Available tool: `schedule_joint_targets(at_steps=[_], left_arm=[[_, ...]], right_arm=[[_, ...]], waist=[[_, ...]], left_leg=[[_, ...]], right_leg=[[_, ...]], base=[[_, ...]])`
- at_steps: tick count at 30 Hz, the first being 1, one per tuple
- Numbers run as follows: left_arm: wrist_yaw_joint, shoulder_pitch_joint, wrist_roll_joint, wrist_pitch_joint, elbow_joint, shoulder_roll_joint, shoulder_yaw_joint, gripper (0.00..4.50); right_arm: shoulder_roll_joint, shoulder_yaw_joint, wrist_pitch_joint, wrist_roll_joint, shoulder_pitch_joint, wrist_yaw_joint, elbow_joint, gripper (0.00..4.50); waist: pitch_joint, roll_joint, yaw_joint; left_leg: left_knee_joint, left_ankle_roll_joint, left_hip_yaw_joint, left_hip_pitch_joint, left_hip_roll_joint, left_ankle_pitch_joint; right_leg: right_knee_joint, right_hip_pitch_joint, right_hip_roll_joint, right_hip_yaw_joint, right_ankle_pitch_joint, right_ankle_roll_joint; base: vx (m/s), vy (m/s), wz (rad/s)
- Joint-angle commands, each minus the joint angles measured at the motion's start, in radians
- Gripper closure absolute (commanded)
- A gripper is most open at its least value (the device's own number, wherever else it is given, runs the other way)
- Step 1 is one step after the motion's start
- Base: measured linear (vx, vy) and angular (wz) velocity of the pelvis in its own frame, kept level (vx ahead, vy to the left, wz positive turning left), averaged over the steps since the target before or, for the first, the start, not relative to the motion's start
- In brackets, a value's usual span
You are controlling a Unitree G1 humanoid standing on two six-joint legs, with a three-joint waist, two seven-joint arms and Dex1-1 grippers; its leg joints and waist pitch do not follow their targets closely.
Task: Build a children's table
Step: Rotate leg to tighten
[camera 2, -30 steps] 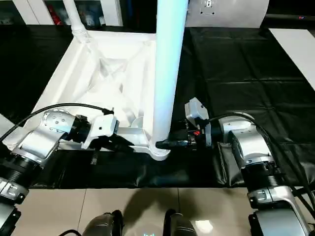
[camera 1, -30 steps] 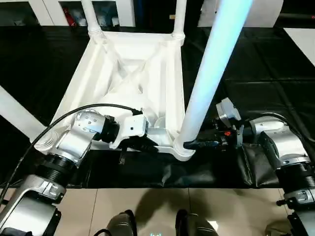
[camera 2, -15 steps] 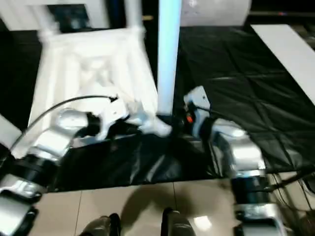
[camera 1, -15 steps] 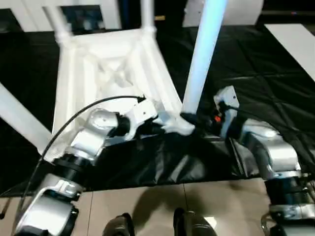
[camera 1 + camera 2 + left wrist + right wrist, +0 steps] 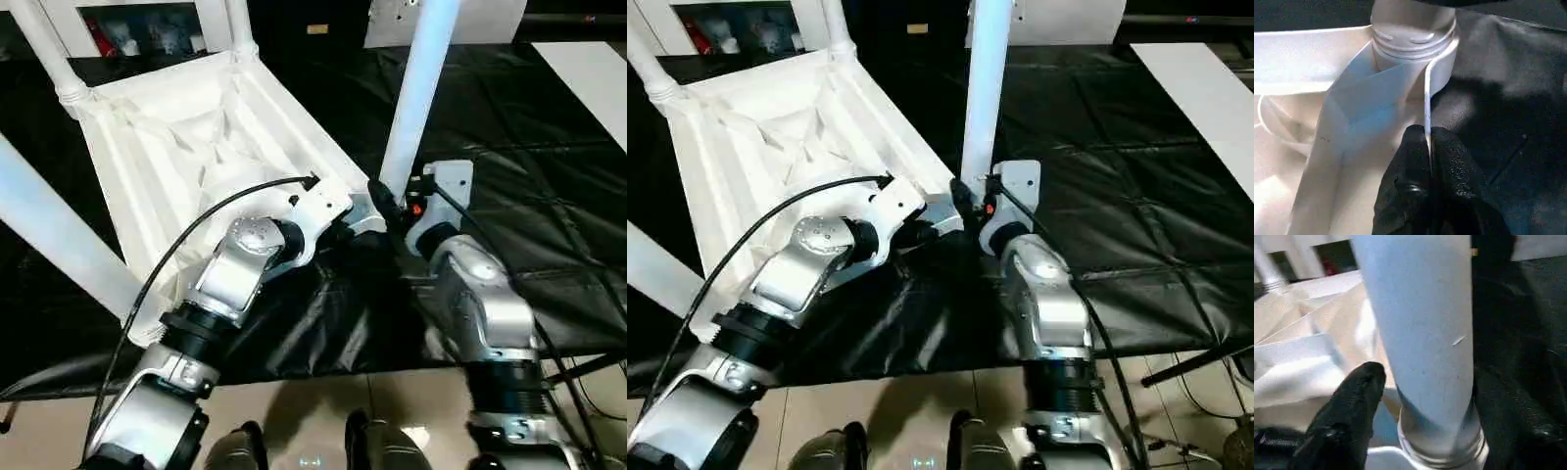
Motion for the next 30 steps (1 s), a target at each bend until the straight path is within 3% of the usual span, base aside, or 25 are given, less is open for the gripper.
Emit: schedule_joint_targets(at_steps=[1, 4, 7, 13, 16, 20, 23, 30], left_arm=[[-0.056, 0.022, -0.022, -0.062, -0.035, 0.036, -0.009, 4.5], [-0.114, 0.046, -0.032, -0.085, -0.047, 0.091, -0.006, 4.5], [-0.184, 0.06, -0.044, -0.123, -0.043, 0.149, -0.011, 4.5], [-0.364, 0.075, -0.093, -0.247, -0.036, 0.24, -0.041, 4.5], [-0.43, 0.075, -0.093, -0.293, -0.032, 0.275, -0.061, 4.5], [-0.55, 0.077, -0.117, -0.365, -0.035, 0.32, -0.098, 4.5], [-0.587, 0.082, -0.118, -0.379, -0.047, 0.336, -0.117, 4.5], [-0.602, 0.077, -0.107, -0.42, -0.021, 0.344, -0.127, 4.5]], right_arm=[[-0.048, 0.068, -0.001, 0.036, 0.023, 0.154, 0.009, 1.23], [-0.14, 0.074, -0.049, 0.037, 0.024, 0.263, 0.021, 0.94], [-0.227, 0.08, -0.076, 0.07, 0.017, 0.401, 0.038, 0.84], [-0.36, 0.135, -0.159, 0.099, -0.001, 0.671, 0.093, 0.84], [-0.388, 0.149, -0.187, 0.1, -0.017, 0.74, 0.122, 0.84], [-0.416, 0.17, -0.225, 0.116, -0.067, 0.847, 0.197, 0.84], [-0.422, 0.181, -0.218, 0.127, -0.083, 0.895, 0.212, 1.11], [-0.429, 0.209, -0.246, 0.135, -0.104, 0.97, 0.253, 1.65]], waist=[[-0.078, -0.005, 0.009], [-0.075, -0.003, 0.006], [-0.076, -0.004, 0.007], [-0.079, -0.003, 0.012], [-0.082, -0.003, 0.016], [-0.086, -0.003, 0.037], [-0.086, -0.002, 0.048], [-0.087, -0.007, 0.055]], left_leg=[[-0.046, 0.133, -0.015, 0.008, 0.038, -0.142], [-0.046, 0.139, -0.012, 0.008, 0.041, -0.152], [-0.046, 0.131, -0.012, 0.012, 0.042, -0.177], [-0.043, 0.146, -0.012, 0.013, 0.048, -0.161], [-0.041, 0.158, -0.011, 0.014, 0.049, -0.136], [-0.039, 0.157, -0.006, 0.021, 0.055, -0.127], [-0.039, 0.158, -0.006, 0.02, 0.058, -0.119], [-0.037, 0.131, -0.007, 0.018, 0.054, -0.161]], right_leg=[[-0.06, 0.08, -0.077, 0.047, -0.217, -0.192], [-0.062, 0.077, -0.078, 0.048, -0.228, -0.207], [-0.067, 0.077, -0.079, 0.047, -0.286, -0.199], [-0.058, 0.075, -0.08, 0.049, -0.235, -0.226], [-0.052, 0.076, -0.078, 0.05, -0.189, -0.243], [-0.045, 0.072, -0.078, 0.05, -0.187, -0.258], [-0.039, 0.072, -0.078, 0.051, -0.166, -0.267], [-0.046, 0.073, -0.081, 0.051, -0.247, -0.252]], base=[[0.0, 0.0, 0.0], [0.0, 0.0, 0.0], [0.0, 0.0, 0.0], [0.0, 0.0, 0.0], [0.0, 0.0, 0.0], [0.0, 0.0, 0.0], [0.0, 0.0, 0.0], [0.0, 0.0, 0.0]])
